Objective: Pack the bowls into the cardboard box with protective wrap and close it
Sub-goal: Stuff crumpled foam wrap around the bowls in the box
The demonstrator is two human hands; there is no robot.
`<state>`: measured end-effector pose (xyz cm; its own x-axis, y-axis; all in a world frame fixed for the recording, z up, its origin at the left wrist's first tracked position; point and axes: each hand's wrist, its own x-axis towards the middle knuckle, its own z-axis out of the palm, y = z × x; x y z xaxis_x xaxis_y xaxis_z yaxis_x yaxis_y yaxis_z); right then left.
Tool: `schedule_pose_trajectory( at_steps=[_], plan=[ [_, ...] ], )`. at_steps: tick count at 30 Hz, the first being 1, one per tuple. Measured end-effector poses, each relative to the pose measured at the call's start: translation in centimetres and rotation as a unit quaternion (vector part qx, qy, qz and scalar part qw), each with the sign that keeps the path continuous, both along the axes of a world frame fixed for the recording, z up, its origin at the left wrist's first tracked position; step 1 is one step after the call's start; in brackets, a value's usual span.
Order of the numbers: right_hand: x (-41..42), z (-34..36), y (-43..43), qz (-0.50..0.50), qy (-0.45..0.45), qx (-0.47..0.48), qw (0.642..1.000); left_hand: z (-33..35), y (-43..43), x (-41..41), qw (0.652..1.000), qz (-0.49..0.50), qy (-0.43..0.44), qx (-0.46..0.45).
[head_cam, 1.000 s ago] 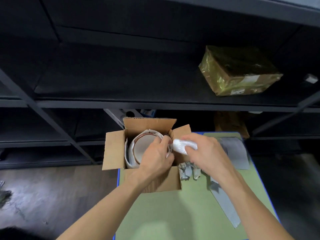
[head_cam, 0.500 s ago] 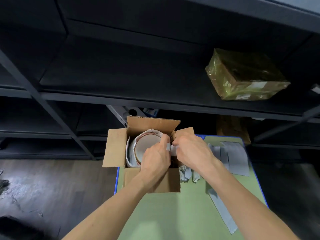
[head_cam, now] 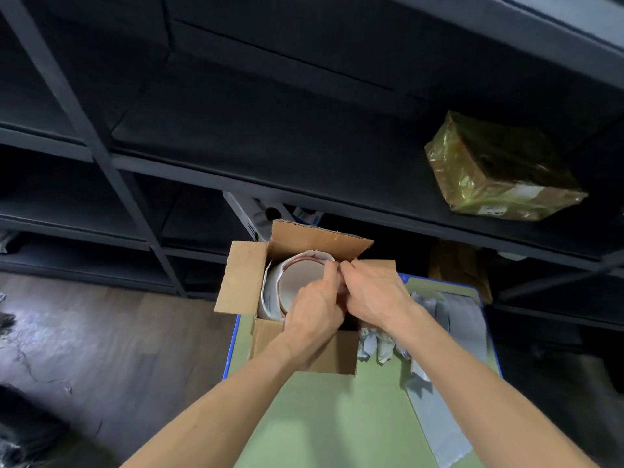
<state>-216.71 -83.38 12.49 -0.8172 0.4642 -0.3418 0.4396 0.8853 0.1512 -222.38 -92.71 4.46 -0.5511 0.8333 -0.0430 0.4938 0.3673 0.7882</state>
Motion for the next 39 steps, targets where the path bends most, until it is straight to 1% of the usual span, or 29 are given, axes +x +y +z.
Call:
schedule_pose_trajectory(
  at_steps=[3, 5, 7, 10, 11, 13, 17, 20, 25, 31, 37, 39],
  plan=[
    [1.3, 0.7, 1.1, -0.035, 0.035, -0.086, 0.995, 0.0, 0.0, 0.0, 1.000, 0.001, -0.004, 0.011],
    [1.8, 1.1, 1.7, -0.032, 0.038, -0.104, 0.993, 0.0, -0.1, 0.0, 1.000, 0.003, -0.005, 0.014],
    [1.9, 0.8, 1.8, -0.019, 0.045, -0.088, 0.995, 0.1, -0.2, -0.1, 1.000, 0.003, -0.005, 0.019],
    [1.8, -0.9, 0.9, 0.037, 0.059, -0.039, 0.997, 0.5, -0.4, -0.1, 0.999, -0.002, -0.009, 0.032],
    [1.9, -1.3, 0.7, 0.041, 0.066, -0.037, 0.996, 0.5, -0.4, -0.1, 0.999, -0.004, -0.013, 0.029],
    [2.2, -1.6, 0.5, 0.040, 0.094, -0.046, 0.994, 0.4, -0.4, -0.2, 1.000, -0.007, -0.018, 0.021],
    [3.7, -0.9, 1.5, 0.012, 0.142, -0.098, 0.985, 0.0, -0.3, -0.3, 0.999, -0.003, -0.032, 0.008],
    [4.0, -0.9, 1.7, 0.017, 0.138, -0.081, 0.987, 0.0, -0.1, -0.2, 0.999, -0.005, -0.032, 0.013],
    [3.9, -3.0, 0.7, 0.042, 0.119, -0.037, 0.991, 0.0, -0.1, -0.3, 1.000, -0.005, -0.023, 0.012],
    [4.3, -2.3, 0.8, 0.023, 0.168, -0.034, 0.985, 0.4, -0.3, -0.4, 0.999, -0.019, -0.040, 0.021],
    [3.9, -3.8, 0.7, 0.004, 0.142, -0.014, 0.990, 0.0, -0.1, -0.4, 0.999, -0.015, -0.031, 0.013],
    [3.5, -3.4, 0.2, 0.011, 0.134, 0.013, 0.991, 0.0, -0.1, -0.5, 0.999, -0.013, -0.035, 0.011]
  ],
)
